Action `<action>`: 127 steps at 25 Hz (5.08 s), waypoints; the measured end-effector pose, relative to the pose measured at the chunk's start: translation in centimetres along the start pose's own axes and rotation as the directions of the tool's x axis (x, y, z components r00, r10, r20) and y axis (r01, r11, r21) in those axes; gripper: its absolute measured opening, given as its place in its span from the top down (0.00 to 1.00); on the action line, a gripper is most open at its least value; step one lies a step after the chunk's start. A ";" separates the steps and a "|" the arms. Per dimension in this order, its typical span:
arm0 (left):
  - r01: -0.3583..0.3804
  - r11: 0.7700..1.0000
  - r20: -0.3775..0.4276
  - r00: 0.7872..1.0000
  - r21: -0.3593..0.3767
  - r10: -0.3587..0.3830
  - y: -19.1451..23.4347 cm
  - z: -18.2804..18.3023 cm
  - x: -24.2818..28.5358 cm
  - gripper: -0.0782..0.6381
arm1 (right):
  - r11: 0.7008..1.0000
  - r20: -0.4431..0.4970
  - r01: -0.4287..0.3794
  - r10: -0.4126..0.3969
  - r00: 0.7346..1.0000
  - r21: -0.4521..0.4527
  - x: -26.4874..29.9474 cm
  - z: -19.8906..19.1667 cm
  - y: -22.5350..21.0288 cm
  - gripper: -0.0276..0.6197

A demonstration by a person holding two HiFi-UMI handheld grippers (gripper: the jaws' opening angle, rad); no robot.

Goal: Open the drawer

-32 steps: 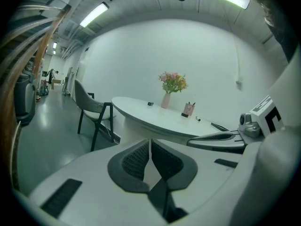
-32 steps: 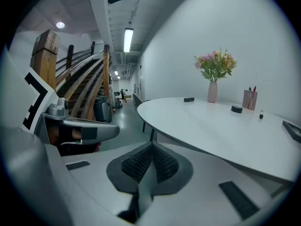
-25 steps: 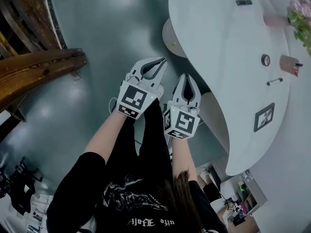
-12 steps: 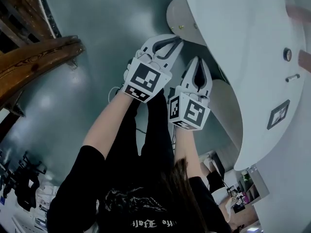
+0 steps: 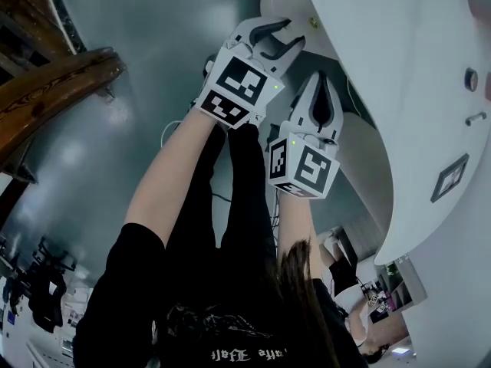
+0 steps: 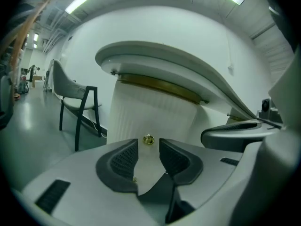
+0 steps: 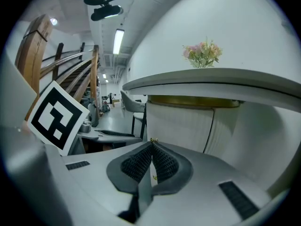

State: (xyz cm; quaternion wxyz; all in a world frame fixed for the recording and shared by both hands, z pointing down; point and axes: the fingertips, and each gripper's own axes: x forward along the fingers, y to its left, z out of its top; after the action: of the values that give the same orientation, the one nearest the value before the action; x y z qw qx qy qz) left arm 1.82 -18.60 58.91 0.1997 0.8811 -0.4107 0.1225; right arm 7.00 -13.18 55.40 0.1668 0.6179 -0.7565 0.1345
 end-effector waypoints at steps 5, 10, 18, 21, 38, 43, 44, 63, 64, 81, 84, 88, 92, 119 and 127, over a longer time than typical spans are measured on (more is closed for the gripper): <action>0.005 1.000 -0.040 0.999 0.021 -0.005 0.1 -1.7 2.3 0.68 | 1.000 -0.013 -0.013 0.012 1.000 -0.021 0.6 -0.4 -0.1 0.92; 0.022 1.000 -0.042 0.999 0.012 -0.022 0.0 -2.2 4.7 0.67 | 0.998 -0.025 -0.046 0.045 0.999 -0.040 1.0 -0.7 0.5 0.92; 0.029 0.997 -0.028 0.999 0.071 -0.027 -0.2 -2.0 6.7 0.66 | 0.996 -0.069 -0.067 0.063 0.996 -0.056 0.7 -2.6 0.4 0.92; 0.028 0.996 -0.024 0.999 0.079 -0.026 0.0 -1.6 7.4 0.66 | 0.994 -0.079 -0.081 0.075 0.994 -0.072 0.9 -2.8 0.3 0.92; 0.041 0.991 0.012 0.999 0.124 -0.042 0.2 -1.5 7.6 0.71 | 0.988 -0.127 -0.120 0.108 0.986 -0.096 1.5 -3.6 0.2 0.92; 0.053 0.991 -0.010 0.999 0.126 -0.053 0.4 -1.5 7.3 0.72 | 0.987 -0.138 -0.128 0.113 0.984 -0.097 1.1 -4.2 0.5 0.92; 0.055 0.990 -0.016 0.998 0.130 -0.053 0.4 -1.5 7.3 0.72 | 0.987 -0.140 -0.126 0.112 0.984 -0.095 1.0 -4.3 0.4 0.92; 0.029 0.990 -0.066 0.998 0.136 -0.020 0.1 -1.1 7.0 0.73 | 0.990 -0.125 -0.104 0.092 0.988 -0.091 -0.3 -1.7 -0.3 0.92; 0.029 0.990 -0.065 0.998 0.141 -0.020 0.1 -1.1 7.0 0.73 | 0.989 -0.125 -0.110 0.097 0.987 -0.102 -0.3 -1.7 -0.1 0.92; -0.005 0.990 -0.063 0.998 0.138 0.013 0.1 -1.2 6.9 0.73 | 0.991 -0.147 -0.108 0.096 0.984 -0.076 -0.6 -2.3 -0.6 0.92; -0.001 0.991 -0.058 0.998 0.136 0.009 -0.2 -1.0 7.0 0.73 | 0.993 -0.146 -0.096 0.085 0.986 -0.068 -0.8 -2.2 -1.3 0.92; -0.009 0.992 -0.053 0.998 0.124 0.015 -0.2 -1.1 7.0 0.74 | 0.991 -0.144 -0.104 0.092 0.985 -0.079 -0.8 -2.3 -1.3 0.92; -0.011 0.993 -0.056 0.998 0.122 0.018 -0.3 -1.2 7.0 0.74 | 0.992 -0.142 -0.105 0.094 0.985 -0.071 -0.8 -2.2 -1.7 0.92; 0.043 0.988 -0.083 0.996 0.149 -0.031 0.1 -3.9 -0.3 0.73 | 0.992 -0.139 -0.109 0.100 0.985 -0.056 -2.3 -2.9 -0.3 0.92; 0.043 0.990 -0.097 0.995 0.131 -0.030 0.0 -4.6 -1.8 0.73 | 0.991 -0.148 -0.128 0.121 0.982 -0.042 -4.0 -3.1 1.7 0.92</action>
State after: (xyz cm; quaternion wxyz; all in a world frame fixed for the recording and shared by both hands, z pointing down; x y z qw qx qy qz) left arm 0.47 -15.34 62.32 0.1619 0.8931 -0.3754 0.1878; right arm 6.35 -8.05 56.55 0.2283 0.5534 -0.7828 0.1698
